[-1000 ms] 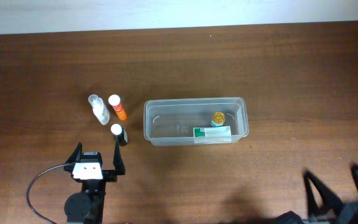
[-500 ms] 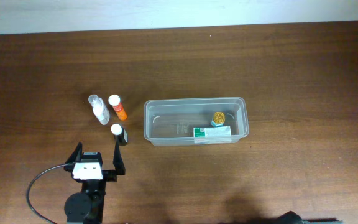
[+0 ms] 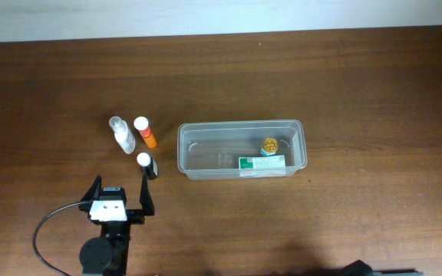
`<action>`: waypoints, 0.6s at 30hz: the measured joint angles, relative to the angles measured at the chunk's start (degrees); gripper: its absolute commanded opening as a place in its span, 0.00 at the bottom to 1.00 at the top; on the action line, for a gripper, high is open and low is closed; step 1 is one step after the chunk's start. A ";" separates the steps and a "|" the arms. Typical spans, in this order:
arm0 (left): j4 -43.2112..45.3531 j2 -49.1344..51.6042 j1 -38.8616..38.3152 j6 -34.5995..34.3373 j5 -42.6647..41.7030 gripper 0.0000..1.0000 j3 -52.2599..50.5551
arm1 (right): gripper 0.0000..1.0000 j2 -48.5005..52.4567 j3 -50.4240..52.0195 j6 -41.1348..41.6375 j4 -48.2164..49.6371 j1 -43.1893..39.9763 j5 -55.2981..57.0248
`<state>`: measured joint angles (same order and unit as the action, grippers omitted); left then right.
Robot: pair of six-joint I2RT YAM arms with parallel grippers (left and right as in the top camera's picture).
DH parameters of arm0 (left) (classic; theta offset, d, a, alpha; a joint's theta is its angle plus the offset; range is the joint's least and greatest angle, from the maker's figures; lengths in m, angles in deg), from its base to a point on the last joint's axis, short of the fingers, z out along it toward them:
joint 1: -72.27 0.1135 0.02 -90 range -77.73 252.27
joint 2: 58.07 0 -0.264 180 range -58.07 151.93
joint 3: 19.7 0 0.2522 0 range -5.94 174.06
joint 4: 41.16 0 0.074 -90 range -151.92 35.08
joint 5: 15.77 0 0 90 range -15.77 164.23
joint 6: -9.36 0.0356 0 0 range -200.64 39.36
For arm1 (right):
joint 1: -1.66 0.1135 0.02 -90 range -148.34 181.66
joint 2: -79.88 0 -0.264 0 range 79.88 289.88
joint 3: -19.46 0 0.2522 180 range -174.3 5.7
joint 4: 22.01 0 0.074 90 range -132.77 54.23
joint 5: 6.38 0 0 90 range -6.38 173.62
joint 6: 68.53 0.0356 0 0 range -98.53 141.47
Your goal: Pack container
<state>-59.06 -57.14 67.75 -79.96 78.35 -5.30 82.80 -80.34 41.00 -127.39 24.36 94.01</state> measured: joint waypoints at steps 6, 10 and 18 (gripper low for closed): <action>0.00 0.00 0.00 0.00 0.00 0.99 0.00 | 0.98 -2.56 -0.79 0.02 0.42 0.00 -0.15; 0.00 0.00 0.00 0.00 0.00 0.99 0.00 | 0.98 -2.56 2.16 -0.04 7.17 0.00 -0.83; -0.02 -0.04 0.00 0.00 0.00 0.99 0.00 | 0.98 -2.60 21.03 -1.27 26.34 0.00 -6.14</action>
<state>-59.08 -57.18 67.75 -79.96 78.35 -5.30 80.20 -59.32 39.73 -101.05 24.36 87.87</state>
